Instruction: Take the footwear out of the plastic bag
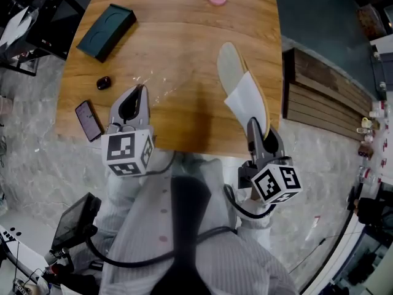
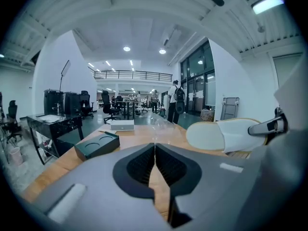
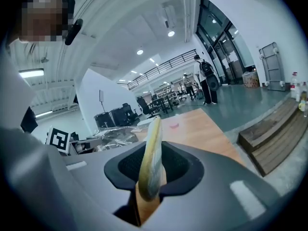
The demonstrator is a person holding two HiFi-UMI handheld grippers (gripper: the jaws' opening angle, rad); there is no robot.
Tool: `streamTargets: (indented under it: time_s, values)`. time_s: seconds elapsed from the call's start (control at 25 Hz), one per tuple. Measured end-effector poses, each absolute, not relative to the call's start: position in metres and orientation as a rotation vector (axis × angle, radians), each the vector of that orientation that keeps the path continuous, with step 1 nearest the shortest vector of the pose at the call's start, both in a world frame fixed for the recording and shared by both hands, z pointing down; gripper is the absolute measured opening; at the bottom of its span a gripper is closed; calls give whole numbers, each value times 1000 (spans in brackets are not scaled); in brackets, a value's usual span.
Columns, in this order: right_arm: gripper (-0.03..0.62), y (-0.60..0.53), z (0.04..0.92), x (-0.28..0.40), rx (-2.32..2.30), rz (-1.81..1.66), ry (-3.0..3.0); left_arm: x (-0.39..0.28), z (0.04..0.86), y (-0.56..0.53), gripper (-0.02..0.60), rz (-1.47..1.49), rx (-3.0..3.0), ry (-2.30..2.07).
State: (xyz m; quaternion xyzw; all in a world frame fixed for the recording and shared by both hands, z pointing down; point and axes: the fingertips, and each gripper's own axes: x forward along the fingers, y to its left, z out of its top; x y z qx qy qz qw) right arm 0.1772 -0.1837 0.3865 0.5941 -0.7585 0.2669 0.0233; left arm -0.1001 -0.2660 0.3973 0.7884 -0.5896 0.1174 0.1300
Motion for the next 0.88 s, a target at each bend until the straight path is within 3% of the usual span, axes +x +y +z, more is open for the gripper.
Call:
streamTargets:
  time_s: [0.88]
  values:
    - [97,-181,378,174,1795,805,-2387,-76,391,-261,5,318,2342,-1620]
